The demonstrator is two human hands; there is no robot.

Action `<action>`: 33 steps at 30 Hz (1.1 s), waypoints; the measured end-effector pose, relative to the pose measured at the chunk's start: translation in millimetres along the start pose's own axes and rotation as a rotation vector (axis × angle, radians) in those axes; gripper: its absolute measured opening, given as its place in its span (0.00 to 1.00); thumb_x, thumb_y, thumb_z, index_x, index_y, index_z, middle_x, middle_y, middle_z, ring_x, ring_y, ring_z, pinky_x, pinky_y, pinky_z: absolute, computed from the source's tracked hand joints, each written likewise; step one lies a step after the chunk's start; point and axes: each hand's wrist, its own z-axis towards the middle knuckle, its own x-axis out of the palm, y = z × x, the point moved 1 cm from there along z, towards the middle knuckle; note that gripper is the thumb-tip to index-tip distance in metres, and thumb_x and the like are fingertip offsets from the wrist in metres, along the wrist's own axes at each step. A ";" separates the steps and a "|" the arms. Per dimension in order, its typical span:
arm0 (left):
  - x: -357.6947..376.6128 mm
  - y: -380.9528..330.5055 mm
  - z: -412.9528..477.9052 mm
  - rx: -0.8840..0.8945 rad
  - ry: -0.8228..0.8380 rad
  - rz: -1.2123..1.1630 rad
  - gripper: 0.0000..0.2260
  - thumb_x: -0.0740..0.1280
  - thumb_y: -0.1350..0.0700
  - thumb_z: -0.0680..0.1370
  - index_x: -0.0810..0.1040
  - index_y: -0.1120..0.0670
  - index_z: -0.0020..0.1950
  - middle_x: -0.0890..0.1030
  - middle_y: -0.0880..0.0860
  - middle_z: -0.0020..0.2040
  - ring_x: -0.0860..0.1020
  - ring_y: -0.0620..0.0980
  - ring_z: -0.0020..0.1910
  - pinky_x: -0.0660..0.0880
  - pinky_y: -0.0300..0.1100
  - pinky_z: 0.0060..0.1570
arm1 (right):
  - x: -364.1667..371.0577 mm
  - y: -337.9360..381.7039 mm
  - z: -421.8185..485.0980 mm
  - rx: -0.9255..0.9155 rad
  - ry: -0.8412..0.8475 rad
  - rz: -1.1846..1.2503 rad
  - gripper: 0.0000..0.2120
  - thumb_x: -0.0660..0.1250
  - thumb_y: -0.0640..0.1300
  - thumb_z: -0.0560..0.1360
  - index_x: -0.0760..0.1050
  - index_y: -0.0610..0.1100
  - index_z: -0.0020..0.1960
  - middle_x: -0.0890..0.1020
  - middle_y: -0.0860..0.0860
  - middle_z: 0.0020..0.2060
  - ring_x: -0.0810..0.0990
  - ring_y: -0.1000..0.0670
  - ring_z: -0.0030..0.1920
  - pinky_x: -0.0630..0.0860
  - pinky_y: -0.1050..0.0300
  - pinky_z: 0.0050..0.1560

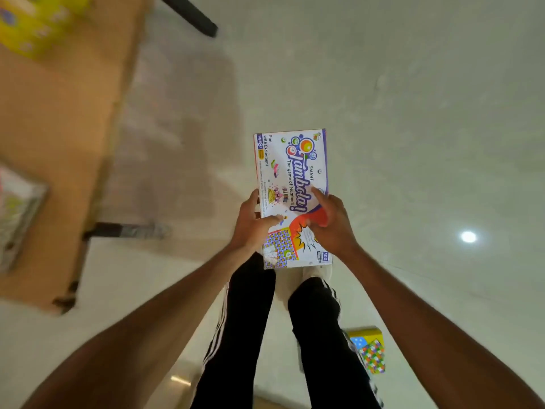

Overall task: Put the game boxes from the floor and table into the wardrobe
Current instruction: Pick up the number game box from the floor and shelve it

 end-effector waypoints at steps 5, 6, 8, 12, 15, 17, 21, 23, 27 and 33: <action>-46.9 -70.0 -183.1 0.085 -0.115 -0.066 0.28 0.74 0.53 0.66 0.73 0.42 0.65 0.81 0.50 0.60 0.82 0.56 0.56 0.79 0.61 0.54 | -59.5 124.1 -115.8 -0.193 0.120 -0.085 0.34 0.67 0.45 0.69 0.62 0.56 0.73 0.71 0.43 0.59 0.68 0.45 0.62 0.70 0.43 0.64; -56.5 -79.5 -216.3 0.105 -0.139 -0.098 0.27 0.73 0.55 0.67 0.73 0.43 0.64 0.82 0.49 0.58 0.82 0.55 0.56 0.79 0.61 0.53 | -67.9 147.0 -136.6 -0.218 0.159 -0.111 0.35 0.66 0.45 0.68 0.62 0.58 0.73 0.70 0.43 0.60 0.68 0.45 0.63 0.71 0.43 0.65; -75.9 -91.2 -283.8 0.134 -0.205 -0.139 0.27 0.73 0.54 0.67 0.74 0.44 0.65 0.82 0.46 0.56 0.82 0.52 0.53 0.80 0.57 0.51 | -78.6 189.1 -179.7 -0.262 0.232 -0.149 0.36 0.67 0.43 0.69 0.60 0.59 0.73 0.68 0.44 0.62 0.68 0.44 0.64 0.71 0.44 0.66; -111.6 -82.0 -385.4 0.143 -0.311 -0.262 0.33 0.76 0.57 0.66 0.71 0.50 0.71 0.80 0.50 0.58 0.84 0.50 0.48 0.83 0.52 0.42 | -72.5 258.4 -243.0 -0.385 0.322 -0.309 0.35 0.69 0.41 0.71 0.60 0.57 0.74 0.67 0.43 0.64 0.68 0.44 0.65 0.70 0.49 0.67; -139.4 -54.5 -447.7 0.144 -0.442 -0.301 0.33 0.74 0.58 0.69 0.69 0.47 0.73 0.78 0.52 0.61 0.82 0.54 0.53 0.83 0.56 0.45 | -42.9 307.1 -284.6 -0.471 0.383 -0.432 0.34 0.68 0.41 0.72 0.60 0.56 0.74 0.66 0.44 0.65 0.67 0.46 0.66 0.70 0.54 0.66; -161.7 -29.8 -480.5 0.154 -0.534 -0.345 0.34 0.74 0.58 0.70 0.67 0.48 0.74 0.78 0.53 0.61 0.81 0.53 0.53 0.83 0.49 0.42 | -13.1 339.0 -309.1 -0.531 0.409 -0.462 0.34 0.68 0.41 0.73 0.60 0.56 0.74 0.66 0.45 0.65 0.67 0.47 0.66 0.70 0.57 0.65; -218.5 24.4 -531.8 0.165 -0.727 -0.365 0.38 0.74 0.60 0.71 0.60 0.47 0.77 0.76 0.53 0.61 0.80 0.52 0.53 0.82 0.42 0.38 | 62.5 394.4 -356.9 -0.660 0.504 -0.511 0.32 0.69 0.40 0.74 0.62 0.55 0.74 0.65 0.47 0.65 0.66 0.52 0.63 0.72 0.63 0.58; -245.0 44.7 -551.0 0.168 -0.794 -0.369 0.39 0.73 0.62 0.72 0.59 0.46 0.78 0.74 0.53 0.61 0.79 0.50 0.53 0.81 0.37 0.35 | 96.1 419.4 -373.6 -0.722 0.543 -0.514 0.31 0.69 0.40 0.74 0.63 0.54 0.73 0.65 0.47 0.65 0.66 0.52 0.62 0.72 0.65 0.56; -305.6 99.3 -604.0 0.143 -0.955 -0.379 0.37 0.73 0.62 0.72 0.61 0.47 0.77 0.74 0.55 0.62 0.79 0.47 0.50 0.80 0.35 0.34 | 181.7 470.9 -418.6 -0.823 0.673 -0.530 0.31 0.70 0.38 0.73 0.65 0.53 0.72 0.65 0.48 0.63 0.69 0.50 0.61 0.76 0.57 0.60; -386.0 179.0 -677.9 0.109 -1.200 -0.501 0.36 0.74 0.62 0.71 0.63 0.49 0.76 0.75 0.54 0.61 0.78 0.44 0.48 0.78 0.31 0.32 | 322.0 544.5 -475.5 -0.998 0.884 -0.677 0.32 0.72 0.40 0.72 0.64 0.54 0.72 0.64 0.48 0.66 0.69 0.52 0.63 0.78 0.54 0.60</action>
